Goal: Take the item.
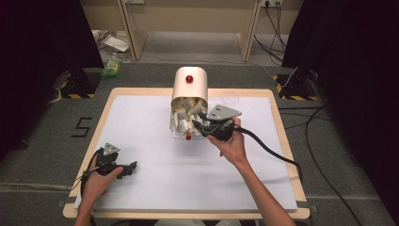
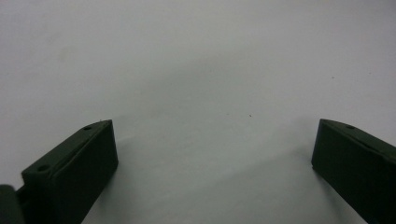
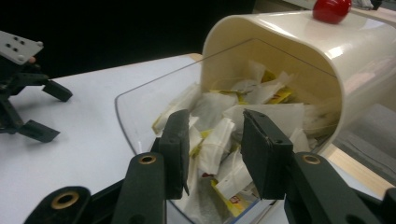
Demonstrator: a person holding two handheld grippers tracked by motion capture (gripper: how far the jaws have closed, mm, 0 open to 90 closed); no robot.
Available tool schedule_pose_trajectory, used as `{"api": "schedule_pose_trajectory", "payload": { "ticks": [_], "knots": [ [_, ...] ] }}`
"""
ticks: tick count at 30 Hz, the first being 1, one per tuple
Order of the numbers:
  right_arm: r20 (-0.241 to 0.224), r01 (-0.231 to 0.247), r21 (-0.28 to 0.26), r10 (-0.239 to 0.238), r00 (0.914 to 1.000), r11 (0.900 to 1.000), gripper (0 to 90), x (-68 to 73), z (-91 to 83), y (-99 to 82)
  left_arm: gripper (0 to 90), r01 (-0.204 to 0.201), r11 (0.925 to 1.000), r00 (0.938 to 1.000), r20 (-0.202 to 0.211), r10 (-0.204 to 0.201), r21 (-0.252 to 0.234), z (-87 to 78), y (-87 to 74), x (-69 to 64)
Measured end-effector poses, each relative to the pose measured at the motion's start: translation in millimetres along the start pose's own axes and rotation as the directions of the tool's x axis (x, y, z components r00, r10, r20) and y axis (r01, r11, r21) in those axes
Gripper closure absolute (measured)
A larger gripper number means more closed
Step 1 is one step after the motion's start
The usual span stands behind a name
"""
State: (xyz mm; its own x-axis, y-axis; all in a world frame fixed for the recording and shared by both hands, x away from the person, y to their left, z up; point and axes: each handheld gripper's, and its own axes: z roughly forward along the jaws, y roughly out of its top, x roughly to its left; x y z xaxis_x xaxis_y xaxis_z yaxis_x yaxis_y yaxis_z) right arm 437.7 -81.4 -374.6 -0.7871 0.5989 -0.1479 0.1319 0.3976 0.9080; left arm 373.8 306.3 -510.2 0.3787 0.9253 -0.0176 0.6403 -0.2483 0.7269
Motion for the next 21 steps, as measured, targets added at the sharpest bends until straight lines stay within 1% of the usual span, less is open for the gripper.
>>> {"api": "schedule_pose_trajectory", "payload": {
  "ticks": [4,7,14,15,16,18,19,20,21],
  "knots": [
    [0.002,-0.023,0.007,0.023,0.9997,0.9997,63.0,-4.6,7.4,0.2,0.0,0.000,1.0000,1.0000,0.000,0.000,0.000,0.0,0.0,0.0],
    [0.003,-0.030,0.012,0.030,0.9996,0.9995,63.2,-6.4,12.6,0.7,0.0,0.000,1.0000,1.0000,0.000,0.000,0.000,0.0,0.0,0.0],
    [-0.008,-0.050,0.029,0.050,0.9987,0.9983,64.2,-5.3,25.3,2.8,0.0,0.000,1.0000,1.0000,0.000,0.000,0.000,0.0,0.0,0.1],
    [-0.004,-0.050,0.036,0.050,0.9988,0.9981,64.9,-5.3,27.1,3.1,0.0,0.000,1.0000,1.0000,0.001,0.000,0.000,0.0,0.0,0.1],
    [-0.006,-0.062,0.046,0.062,0.9981,0.9971,66.0,-5.6,30.4,2.9,0.0,0.000,1.0000,1.0000,0.000,0.000,0.000,0.0,0.0,0.0],
    [-0.011,-0.068,0.050,0.069,0.9976,0.9964,66.4,-5.6,31.6,2.5,0.0,0.000,1.0000,1.0000,0.000,0.000,0.000,0.0,0.0,0.0],
    [-0.013,-0.072,0.061,0.073,0.9973,0.9955,67.0,-5.6,33.1,1.5,0.0,0.000,1.0000,1.0000,0.001,0.000,0.000,0.0,0.0,0.1],
    [-0.016,-0.066,0.072,0.068,0.9976,0.9952,71.1,-5.4,35.0,-0.1,0.0,0.000,1.0000,1.0000,0.001,0.000,0.000,0.0,0.0,0.1],
    [-0.016,-0.066,0.072,0.068,0.9976,0.9952,71.1,-5.4,35.0,-0.1,0.0,0.000,1.0000,1.0000,0.001,0.000,0.000,0.0,0.0,0.1]
  ]
}}
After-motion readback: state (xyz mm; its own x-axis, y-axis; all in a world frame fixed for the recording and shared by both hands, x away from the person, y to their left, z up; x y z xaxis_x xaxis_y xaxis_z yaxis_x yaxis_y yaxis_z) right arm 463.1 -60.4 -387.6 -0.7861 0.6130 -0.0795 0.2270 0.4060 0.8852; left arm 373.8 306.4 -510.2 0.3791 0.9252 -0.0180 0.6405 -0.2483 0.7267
